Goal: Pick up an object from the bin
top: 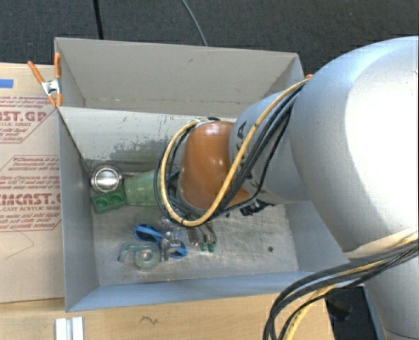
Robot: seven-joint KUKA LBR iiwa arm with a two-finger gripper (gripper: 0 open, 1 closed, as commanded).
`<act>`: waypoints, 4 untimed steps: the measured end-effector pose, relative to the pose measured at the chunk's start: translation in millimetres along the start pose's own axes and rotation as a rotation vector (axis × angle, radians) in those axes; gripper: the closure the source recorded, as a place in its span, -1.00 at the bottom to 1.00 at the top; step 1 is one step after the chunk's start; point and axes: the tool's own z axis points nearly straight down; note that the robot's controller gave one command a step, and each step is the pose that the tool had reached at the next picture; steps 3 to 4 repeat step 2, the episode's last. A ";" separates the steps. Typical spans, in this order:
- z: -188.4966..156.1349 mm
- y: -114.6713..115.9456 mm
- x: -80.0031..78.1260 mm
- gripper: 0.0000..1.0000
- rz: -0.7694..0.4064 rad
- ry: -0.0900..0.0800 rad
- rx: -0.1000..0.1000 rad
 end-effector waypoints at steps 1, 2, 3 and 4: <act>-0.6 43.1 -7.7 1.00 -0.240 -0.002 0.002; -188.1 64.4 9.3 1.00 -0.588 -0.006 0.000; -188.1 64.4 9.3 1.00 -0.588 -0.006 0.000; -188.1 64.4 9.3 1.00 -0.588 -0.006 0.000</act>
Offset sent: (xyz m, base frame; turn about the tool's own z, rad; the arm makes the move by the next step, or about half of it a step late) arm 0.0039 0.0431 -0.0012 -0.2395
